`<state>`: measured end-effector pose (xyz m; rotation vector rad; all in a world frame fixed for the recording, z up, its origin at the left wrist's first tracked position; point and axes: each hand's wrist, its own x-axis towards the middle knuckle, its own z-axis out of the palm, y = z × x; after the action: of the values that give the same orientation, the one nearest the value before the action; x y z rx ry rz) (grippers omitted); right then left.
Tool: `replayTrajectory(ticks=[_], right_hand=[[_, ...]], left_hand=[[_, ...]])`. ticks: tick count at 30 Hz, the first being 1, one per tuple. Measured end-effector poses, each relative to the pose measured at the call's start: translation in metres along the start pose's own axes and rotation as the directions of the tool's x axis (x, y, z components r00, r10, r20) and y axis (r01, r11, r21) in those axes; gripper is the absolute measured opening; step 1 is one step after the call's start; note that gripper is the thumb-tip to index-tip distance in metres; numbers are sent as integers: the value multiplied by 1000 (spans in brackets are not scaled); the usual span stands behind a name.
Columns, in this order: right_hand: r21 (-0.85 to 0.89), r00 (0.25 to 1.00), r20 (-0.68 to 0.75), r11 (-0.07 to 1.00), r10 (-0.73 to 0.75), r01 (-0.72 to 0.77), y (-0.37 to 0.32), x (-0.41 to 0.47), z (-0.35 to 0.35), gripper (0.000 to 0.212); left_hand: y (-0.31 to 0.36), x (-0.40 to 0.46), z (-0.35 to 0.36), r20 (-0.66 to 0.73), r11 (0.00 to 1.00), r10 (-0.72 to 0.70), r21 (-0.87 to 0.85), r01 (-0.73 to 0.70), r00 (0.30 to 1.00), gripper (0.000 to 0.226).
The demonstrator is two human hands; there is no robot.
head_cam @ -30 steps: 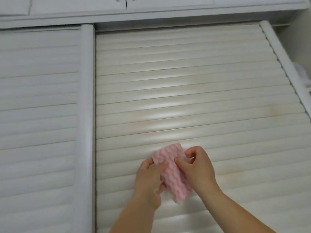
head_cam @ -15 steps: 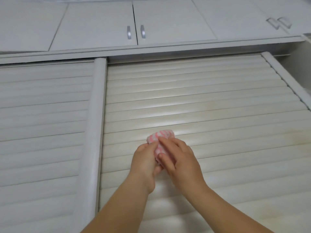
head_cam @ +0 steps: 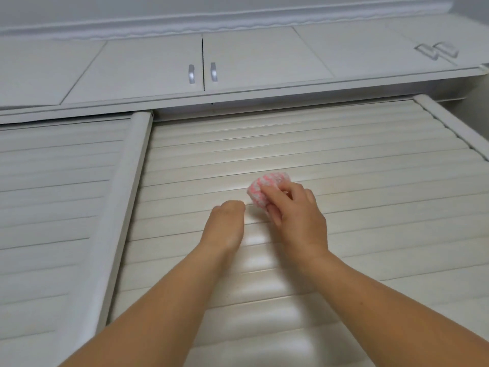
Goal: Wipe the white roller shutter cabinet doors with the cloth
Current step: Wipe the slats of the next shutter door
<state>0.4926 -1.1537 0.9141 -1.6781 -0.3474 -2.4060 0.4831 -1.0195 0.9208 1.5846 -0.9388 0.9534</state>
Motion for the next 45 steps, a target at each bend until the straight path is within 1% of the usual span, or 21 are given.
replayTrajectory(ticks=[1, 2, 3, 4, 5, 6, 8, 9, 13, 16, 19, 22, 24, 26, 29, 33, 35, 37, 40, 42, 45], right_hand=[[-36, 1000, -23, 999, -2, 2, 11, 8, -1, 31], [-69, 1000, -22, 998, 10, -12, 22, 17, -1, 32], [-109, 999, 8, 993, 53, -52, 30, 26, -3, 32], [-161, 993, 48, 982, 104, -95, 39, 35, -1, 31], [-227, 985, 80, 965, 151, -129, 46, 43, 2, 31], [-289, 978, 102, 946, 181, -145, 50, 49, 5, 30], [-364, 971, 131, 921, 201, -141, 53, 57, 15, 33], [-370, 968, 152, 920, 198, -130, 51, 60, 21, 37], [-327, 951, 266, 943, 156, -63, 30, 66, 51, 49], [-316, 943, 329, 947, 53, 57, 14, 71, 78, 53], [-260, 916, 401, 955, -30, 145, -11, 71, 96, 55], [-200, 863, 483, 941, -147, 272, -36, 71, 101, 55], [-194, 836, 515, 925, -189, 328, -36, 72, 98, 53], [-225, 840, 520, 924, -155, 310, -26, 75, 88, 50], [-361, 870, 492, 908, -6, 211, -1, 84, 66, 49], [-517, 910, 362, 856, 202, 16, 38, 86, 38, 48], [-592, 898, 278, 797, 340, -118, 50, 84, 29, 49], [-635, 866, 237, 745, 440, -204, 47, 83, 29, 51], [-640, 855, 238, 737, 461, -219, 26, 82, 36, 51], [-625, 867, 272, 762, 417, -171, 12, 80, 45, 50], [-586, 883, 340, 807, 323, -69, -10, 76, 60, 50]], left_hand=[[-8, 8, -1, -8, 950, 113, 292, -106, 994, 22], [-15, 16, -2, 6, 842, 186, 515, -162, 983, 28], [-21, 20, -5, 23, 732, 208, 660, -171, 978, 36], [-27, 24, -7, 33, 638, 212, 752, -164, 977, 40], [-31, 26, -8, 37, 575, 210, 804, -154, 977, 40], [-35, 28, -10, 33, 548, 190, 826, -134, 981, 37], [-41, 30, -15, 14, 554, 142, 828, -91, 990, 35], [-45, 30, -17, 16, 566, 125, 820, -84, 992, 37], [-59, 32, -25, 51, 585, 157, 800, -135, 986, 51], [-66, 33, -33, 86, 625, 177, 760, -179, 981, 53], [-71, 31, -39, 102, 649, 200, 731, -210, 974, 53], [-77, 27, -41, 72, 627, 223, 753, -199, 972, 54], [-80, 24, -40, 55, 610, 226, 770, -186, 972, 54], [-79, 22, -40, 52, 589, 228, 788, -181, 972, 54], [-79, 21, -42, 60, 562, 223, 808, -178, 973, 53], [-81, 18, -49, 70, 549, 202, 818, -172, 977, 53], [-83, 15, -55, 66, 550, 195, 818, -165, 979, 53], [-87, 12, -60, 57, 549, 192, 821, -156, 980, 53], [-90, 7, -64, 32, 566, 183, 813, -132, 983, 53], [-92, 4, -66, 10, 585, 173, 804, -111, 985, 52], [-96, 1, -68, -11, 640, 170, 762, -102, 985, 52]])
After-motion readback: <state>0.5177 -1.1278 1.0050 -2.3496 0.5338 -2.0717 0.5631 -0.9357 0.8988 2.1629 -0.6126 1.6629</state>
